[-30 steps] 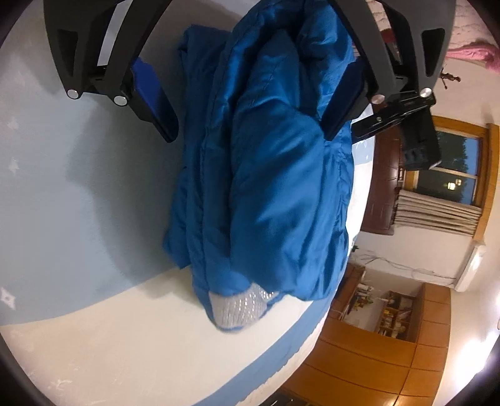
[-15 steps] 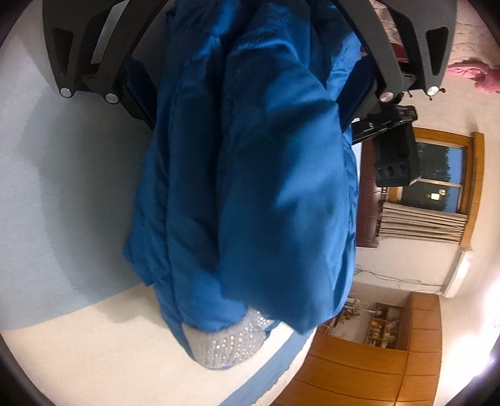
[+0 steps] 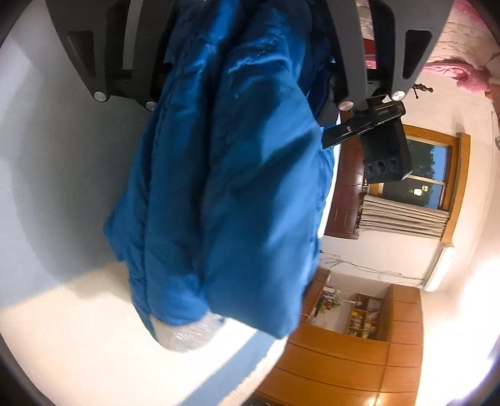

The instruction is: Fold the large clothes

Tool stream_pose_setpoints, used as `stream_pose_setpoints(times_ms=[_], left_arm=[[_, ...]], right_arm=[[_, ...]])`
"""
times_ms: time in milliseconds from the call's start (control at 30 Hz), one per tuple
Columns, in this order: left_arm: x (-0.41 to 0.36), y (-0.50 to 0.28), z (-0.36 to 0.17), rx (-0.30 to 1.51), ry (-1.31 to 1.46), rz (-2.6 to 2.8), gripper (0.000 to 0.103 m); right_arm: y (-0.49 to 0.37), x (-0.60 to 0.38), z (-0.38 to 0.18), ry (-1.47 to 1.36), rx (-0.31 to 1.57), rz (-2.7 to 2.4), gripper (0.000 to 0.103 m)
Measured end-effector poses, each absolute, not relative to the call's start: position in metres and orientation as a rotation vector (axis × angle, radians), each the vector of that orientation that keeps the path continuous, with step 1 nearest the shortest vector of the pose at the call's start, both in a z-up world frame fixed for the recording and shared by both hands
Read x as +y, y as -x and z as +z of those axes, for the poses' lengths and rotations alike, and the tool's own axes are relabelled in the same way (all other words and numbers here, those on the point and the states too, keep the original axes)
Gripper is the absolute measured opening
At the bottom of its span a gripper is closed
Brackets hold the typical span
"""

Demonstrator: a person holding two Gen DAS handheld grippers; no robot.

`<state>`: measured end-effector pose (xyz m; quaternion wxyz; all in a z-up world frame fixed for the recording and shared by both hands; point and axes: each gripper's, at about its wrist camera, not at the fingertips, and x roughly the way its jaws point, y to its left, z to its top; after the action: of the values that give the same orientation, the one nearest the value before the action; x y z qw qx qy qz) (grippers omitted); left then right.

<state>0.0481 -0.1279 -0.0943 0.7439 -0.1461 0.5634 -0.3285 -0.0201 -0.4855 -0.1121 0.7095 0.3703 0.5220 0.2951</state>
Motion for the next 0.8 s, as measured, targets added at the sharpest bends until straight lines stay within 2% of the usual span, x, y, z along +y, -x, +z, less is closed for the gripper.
stream_pose_setpoints(times_ms=[367,800], left_arm=[[-0.108,-0.078,-0.048,1.077,0.296,-0.698,0.064],[-0.06,-0.185,-0.065,0.983,0.289,-0.521,0.064]], right_arm=[[-0.014,-0.473,-0.054,-0.689,1.013,0.717,0.063],[-0.142,-0.421,-0.068,-0.561,0.969,0.806,0.063]])
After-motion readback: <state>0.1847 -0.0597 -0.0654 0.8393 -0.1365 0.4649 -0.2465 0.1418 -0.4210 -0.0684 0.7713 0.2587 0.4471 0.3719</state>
